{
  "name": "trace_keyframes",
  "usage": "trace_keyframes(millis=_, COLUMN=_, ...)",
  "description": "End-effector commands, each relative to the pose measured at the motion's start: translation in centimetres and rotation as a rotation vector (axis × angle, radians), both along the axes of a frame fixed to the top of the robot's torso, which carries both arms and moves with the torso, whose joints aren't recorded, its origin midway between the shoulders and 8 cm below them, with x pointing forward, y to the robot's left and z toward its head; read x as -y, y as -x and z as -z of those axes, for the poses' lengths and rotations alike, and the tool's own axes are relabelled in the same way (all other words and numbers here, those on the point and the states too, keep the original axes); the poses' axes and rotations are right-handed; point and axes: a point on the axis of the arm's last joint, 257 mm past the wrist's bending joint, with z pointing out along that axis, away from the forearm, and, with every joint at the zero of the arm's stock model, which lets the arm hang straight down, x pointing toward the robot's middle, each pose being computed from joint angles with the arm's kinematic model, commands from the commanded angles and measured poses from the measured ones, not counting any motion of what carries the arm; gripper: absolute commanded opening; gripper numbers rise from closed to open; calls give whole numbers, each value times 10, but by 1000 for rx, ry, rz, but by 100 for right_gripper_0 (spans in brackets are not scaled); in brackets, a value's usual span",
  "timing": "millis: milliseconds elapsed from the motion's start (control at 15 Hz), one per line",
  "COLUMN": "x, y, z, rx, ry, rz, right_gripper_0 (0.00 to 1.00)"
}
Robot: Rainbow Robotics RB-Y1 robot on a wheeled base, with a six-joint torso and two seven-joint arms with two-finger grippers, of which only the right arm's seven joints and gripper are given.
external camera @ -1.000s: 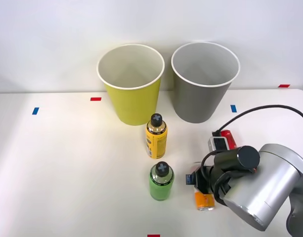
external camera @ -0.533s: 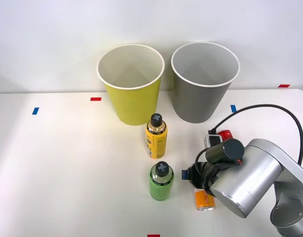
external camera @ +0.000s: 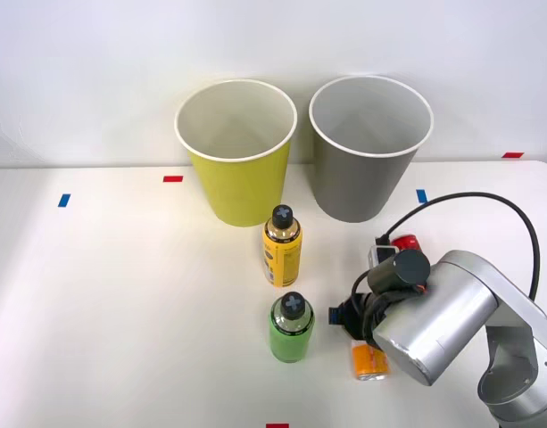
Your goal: Put cans in the gray bin, plastic bottles in the light green bin
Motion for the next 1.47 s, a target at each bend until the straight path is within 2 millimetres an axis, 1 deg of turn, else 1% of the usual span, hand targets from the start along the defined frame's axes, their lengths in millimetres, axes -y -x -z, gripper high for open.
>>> trace_keyframes(millis=67, x=-2, y=0, z=1, rx=-3, ry=-3, rz=3, right_gripper_0=80)
trace_keyframes(millis=267, x=-6, y=1, z=2, rx=-6, ry=-13, rz=3, right_gripper_0=80)
trace_keyframes(millis=533, x=-4, y=0, z=5, rx=-6, ry=-8, rz=5, right_gripper_0=80)
trace_keyframes(millis=667, x=-7, y=-9, z=13, rx=8, ry=-18, rz=12, right_gripper_0=81)
trace_keyframes(millis=933, x=-6, y=-11, z=11, rx=18, ry=-13, rz=14, right_gripper_0=80)
trace_keyframes(millis=1000, x=-6, y=-11, z=12, rx=18, ry=-9, rz=9, right_gripper_0=76)
trace_keyframes(millis=1067, x=-5, y=-11, z=12, rx=19, ry=-4, rz=4, right_gripper_0=44)
trace_keyframes(millis=1133, x=-2, y=-11, z=13, rx=17, ry=5, rz=0, right_gripper_0=2)
trace_keyframes(millis=1200, x=1, y=-11, z=13, rx=19, ry=13, rz=-3, right_gripper_0=0)
trace_keyframes(millis=1467, x=3, y=-7, z=7, rx=35, ry=16, rz=-25, right_gripper_0=0)
